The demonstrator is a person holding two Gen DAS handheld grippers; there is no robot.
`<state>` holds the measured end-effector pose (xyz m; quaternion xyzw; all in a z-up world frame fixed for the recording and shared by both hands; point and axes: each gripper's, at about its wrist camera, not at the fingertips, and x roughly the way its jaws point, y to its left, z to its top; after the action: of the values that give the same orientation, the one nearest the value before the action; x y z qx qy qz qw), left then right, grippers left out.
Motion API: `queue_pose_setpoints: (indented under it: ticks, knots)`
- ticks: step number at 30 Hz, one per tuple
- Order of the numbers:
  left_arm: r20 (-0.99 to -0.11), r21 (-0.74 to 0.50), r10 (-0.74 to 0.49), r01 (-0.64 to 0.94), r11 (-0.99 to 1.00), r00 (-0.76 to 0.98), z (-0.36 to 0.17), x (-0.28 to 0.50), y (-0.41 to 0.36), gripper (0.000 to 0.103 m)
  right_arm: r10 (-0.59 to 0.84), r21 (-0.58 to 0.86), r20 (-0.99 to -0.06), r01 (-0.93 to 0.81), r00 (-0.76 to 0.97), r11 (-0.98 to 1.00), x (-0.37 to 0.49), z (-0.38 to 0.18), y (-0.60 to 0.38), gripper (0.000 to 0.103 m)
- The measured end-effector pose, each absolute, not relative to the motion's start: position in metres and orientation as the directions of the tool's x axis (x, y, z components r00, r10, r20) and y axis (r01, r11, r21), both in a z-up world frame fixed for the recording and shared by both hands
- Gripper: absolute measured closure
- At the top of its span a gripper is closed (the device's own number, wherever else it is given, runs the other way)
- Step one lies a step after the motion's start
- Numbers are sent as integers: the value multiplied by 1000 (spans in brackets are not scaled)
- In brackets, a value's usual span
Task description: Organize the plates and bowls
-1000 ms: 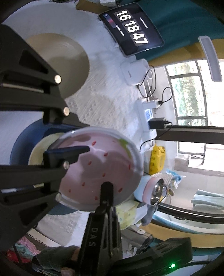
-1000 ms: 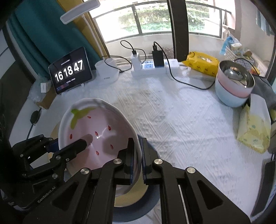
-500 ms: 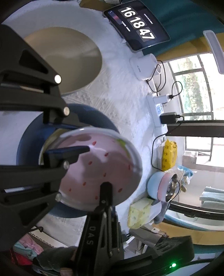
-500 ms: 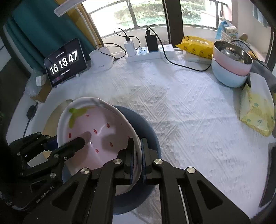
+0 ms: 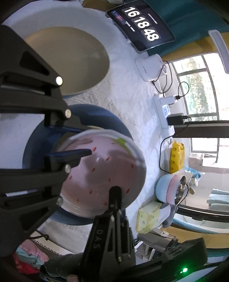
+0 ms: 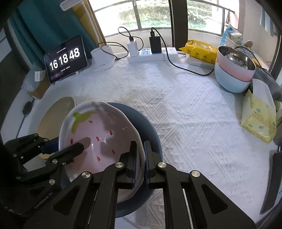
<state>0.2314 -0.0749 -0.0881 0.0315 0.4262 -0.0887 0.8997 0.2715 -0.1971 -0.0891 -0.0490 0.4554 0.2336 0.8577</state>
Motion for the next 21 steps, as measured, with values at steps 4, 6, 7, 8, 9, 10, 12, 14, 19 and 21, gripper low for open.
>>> queue_pose_setpoints:
  ticks: [4,6,7,8,9,10,12,14,19,21]
  knots:
    - [-771,-24,-129,173,985,624,-88,230,-70,84,357,132,-810,-449,466,884,274,-91,-196,92]
    - [-773,-39,-138,170,985,619,-90,231,-66,84,357,128,-812,-454,463,882,274,-92,-196,92]
    - [-774,-39,-139,172,984,618,-91,231,-65,84,355,126,-811,-455,464,882,273,-92,-195,92]
    - [-773,-37,-137,172,984,620,-92,231,-64,83,353,123,-813,-456,462,881,273,-92,-194,92]
    - [-772,-38,-138,172,984,620,-92,231,-64,83,352,122,-813,-457,463,881,273,-93,-194,92]
    - [-773,-38,-138,171,984,620,-91,231,-64,83,352,121,-813,-457,463,881,273,-93,-193,92]
    - [-771,-42,-140,170,985,621,-92,230,-63,83,356,126,-813,-458,461,880,274,-93,-194,92]
    - [-768,-47,-145,171,984,624,-90,228,-61,83,362,135,-812,-456,457,879,274,-93,-195,92]
    - [-758,-53,-154,176,983,634,-82,225,-57,82,376,157,-812,-453,447,877,275,-92,-198,92]
    - [-756,-61,-158,171,983,635,-80,226,-54,82,382,166,-809,-451,446,877,275,-90,-199,92]
